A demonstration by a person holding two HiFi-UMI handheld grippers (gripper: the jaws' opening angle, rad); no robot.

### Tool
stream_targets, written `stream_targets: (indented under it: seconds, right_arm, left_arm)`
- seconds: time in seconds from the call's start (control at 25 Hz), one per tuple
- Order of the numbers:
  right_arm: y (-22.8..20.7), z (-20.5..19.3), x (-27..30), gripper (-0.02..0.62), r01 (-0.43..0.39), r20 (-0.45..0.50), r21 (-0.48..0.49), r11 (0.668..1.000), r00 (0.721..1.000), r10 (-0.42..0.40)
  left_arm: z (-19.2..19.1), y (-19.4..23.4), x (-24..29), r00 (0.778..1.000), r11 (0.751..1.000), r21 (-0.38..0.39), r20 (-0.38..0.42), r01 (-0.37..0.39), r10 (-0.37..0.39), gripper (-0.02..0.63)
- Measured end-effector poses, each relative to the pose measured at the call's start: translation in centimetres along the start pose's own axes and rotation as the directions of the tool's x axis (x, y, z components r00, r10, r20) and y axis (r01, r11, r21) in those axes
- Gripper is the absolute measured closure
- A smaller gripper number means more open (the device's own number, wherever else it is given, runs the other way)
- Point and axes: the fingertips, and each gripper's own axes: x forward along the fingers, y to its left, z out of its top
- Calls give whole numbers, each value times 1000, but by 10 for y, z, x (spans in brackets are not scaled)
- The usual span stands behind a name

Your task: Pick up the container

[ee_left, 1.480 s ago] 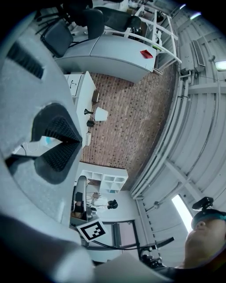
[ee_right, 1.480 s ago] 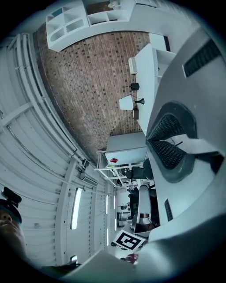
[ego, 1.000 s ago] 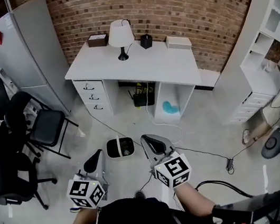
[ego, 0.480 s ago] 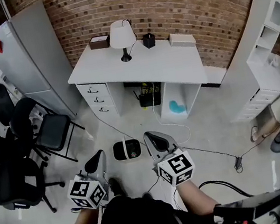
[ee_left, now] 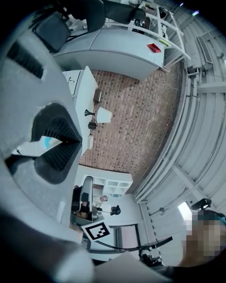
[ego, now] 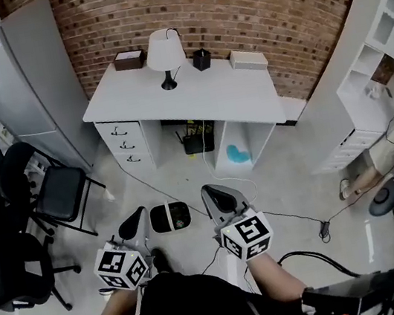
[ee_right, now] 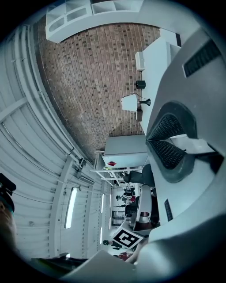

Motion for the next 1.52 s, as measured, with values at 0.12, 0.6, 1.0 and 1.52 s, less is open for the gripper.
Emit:
stream_targets:
  seconds: [0.12,0.6,1.0,1.52]
  right_arm:
    - [-1,3,24,588,17,-15,-9,1000,1000,-17]
    - [10,2,121,588,19,-36,-21,1000,999,-20]
    - [-4,3,191,588,120,-34,34,992,992,-119]
    - [-35,-24,211,588,141,-83,64,988,987,-135]
  left_arm:
    - [4,24,15,1000,1000,-13,-4,20,-20,600]
    - [4,120,61,997,996,-54,-24,67,-68,600]
    - [9,188,94,993,991,-74,-38,109,-112,600]
    - [-24,201,141,984,984,-119,-105,135,-147,600]
